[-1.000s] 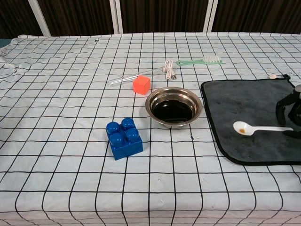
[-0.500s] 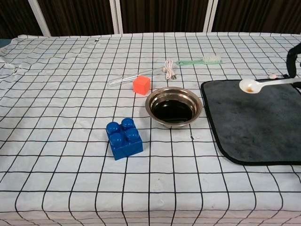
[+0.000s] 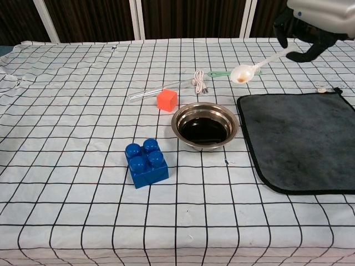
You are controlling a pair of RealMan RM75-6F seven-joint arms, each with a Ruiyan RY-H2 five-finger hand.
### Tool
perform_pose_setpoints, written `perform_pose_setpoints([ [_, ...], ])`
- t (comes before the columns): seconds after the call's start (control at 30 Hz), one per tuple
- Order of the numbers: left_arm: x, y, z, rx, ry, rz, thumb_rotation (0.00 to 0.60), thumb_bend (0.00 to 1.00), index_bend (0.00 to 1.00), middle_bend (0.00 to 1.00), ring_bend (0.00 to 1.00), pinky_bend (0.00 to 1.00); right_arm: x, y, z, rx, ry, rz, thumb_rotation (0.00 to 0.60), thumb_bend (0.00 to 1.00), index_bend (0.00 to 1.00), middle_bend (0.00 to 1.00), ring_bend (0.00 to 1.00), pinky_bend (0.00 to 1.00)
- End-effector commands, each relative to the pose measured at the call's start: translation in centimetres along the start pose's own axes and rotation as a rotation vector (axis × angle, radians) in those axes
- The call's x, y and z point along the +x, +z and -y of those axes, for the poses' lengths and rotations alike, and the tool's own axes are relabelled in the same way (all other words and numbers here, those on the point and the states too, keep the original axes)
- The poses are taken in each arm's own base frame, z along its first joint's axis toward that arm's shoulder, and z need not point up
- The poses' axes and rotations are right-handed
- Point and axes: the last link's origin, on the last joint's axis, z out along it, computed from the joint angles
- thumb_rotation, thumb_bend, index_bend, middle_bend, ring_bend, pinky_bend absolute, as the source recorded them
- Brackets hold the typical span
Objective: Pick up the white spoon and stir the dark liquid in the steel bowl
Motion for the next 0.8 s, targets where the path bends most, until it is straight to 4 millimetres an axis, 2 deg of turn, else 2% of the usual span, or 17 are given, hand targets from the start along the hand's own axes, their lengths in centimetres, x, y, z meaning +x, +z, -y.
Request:
perform_pose_setpoints([
  [0.03, 0.0, 0.2, 0.1, 0.010, 0.004, -0.001, 0.600, 0.20, 0.09, 0.01, 0.00, 0.00, -0.1, 1.0, 1.3, 0.064, -0.096, -0.058, 0.600, 0.39, 0.59, 0.83, 0.95, 0.95],
  [0.27, 0.0, 0.4, 0.2, 0.039, 0.007, -0.013, 0.600, 0.20, 0.09, 0.01, 0.00, 0.00, -0.2, 1.4, 3.4, 0.155, -0.215, -0.197, 0.600, 0.39, 0.60, 0.85, 0.96, 0.97],
  [0.6, -0.3, 0.7, 0.3, 0.071, 0.023, -0.019, 0.600, 0.20, 0.09, 0.01, 0.00, 0.00, -1.6, 0.3, 5.6, 0.237, -0.267, -0.349, 0.600, 0.39, 0.62, 0.86, 0.97, 0.99],
  [0.8, -0.6, 0.9, 0.1, 0.075, 0.035, -0.020, 0.600, 0.20, 0.09, 0.01, 0.00, 0.00, -3.0, 0.0, 6.9, 0.177, -0.261, -0.369, 0.600, 0.38, 0.64, 0.86, 0.98, 1.00],
])
